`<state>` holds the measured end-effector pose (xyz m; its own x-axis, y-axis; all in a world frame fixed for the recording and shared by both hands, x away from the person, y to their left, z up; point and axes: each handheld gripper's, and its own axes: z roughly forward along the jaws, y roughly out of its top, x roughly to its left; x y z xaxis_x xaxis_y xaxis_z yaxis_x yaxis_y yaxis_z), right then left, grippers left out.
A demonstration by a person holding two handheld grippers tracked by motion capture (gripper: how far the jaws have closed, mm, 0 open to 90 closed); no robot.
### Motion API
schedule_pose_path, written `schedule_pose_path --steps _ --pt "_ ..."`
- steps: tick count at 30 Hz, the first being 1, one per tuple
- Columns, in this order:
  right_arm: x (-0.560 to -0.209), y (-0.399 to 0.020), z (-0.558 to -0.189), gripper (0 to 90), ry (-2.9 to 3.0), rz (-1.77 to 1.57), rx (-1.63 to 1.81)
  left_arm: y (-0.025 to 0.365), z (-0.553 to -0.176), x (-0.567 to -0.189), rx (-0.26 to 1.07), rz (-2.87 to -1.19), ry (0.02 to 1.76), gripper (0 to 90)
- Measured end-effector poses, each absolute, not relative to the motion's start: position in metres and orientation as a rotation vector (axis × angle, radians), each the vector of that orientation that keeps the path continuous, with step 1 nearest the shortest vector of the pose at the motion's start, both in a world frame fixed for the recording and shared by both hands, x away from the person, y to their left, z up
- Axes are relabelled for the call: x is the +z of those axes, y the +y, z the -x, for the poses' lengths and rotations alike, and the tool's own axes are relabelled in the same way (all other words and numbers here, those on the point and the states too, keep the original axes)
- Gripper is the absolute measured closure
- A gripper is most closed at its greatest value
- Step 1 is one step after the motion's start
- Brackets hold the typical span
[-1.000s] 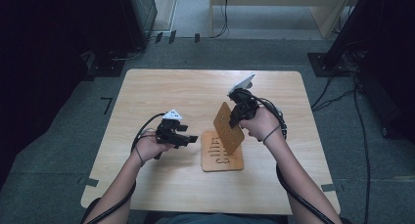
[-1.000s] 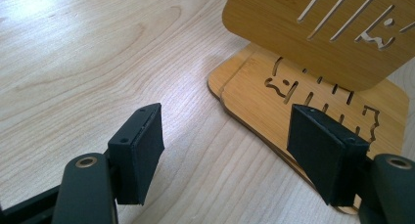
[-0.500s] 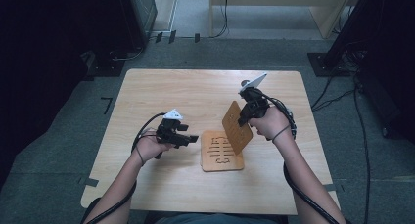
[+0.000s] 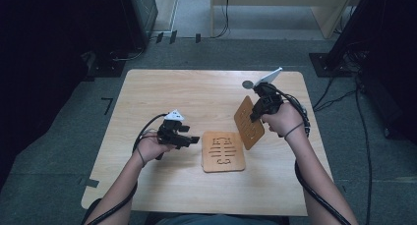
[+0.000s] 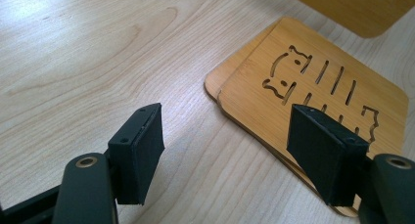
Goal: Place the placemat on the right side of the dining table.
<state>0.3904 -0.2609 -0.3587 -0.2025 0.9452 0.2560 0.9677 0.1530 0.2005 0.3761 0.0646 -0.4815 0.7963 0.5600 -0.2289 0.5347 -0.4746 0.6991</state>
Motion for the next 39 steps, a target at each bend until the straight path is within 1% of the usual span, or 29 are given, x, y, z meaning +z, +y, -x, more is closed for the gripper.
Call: schedule_pose_path --steps 21,33,39 --pt "-0.349 -0.295 -0.395 87.5 -2.318 2.094 -0.482 0.064 -0.376 -0.481 0.041 -2.173 0.802 28.7" --pt "-0.358 -0.327 -0.405 87.5 -2.239 2.232 -0.449 0.064 -0.376 -0.481 0.043 -2.173 0.799 28.7" --pt "-0.362 -0.333 -0.409 87.5 -2.226 2.256 -0.43 0.063 -0.376 -0.481 0.044 -2.175 0.796 28.8"
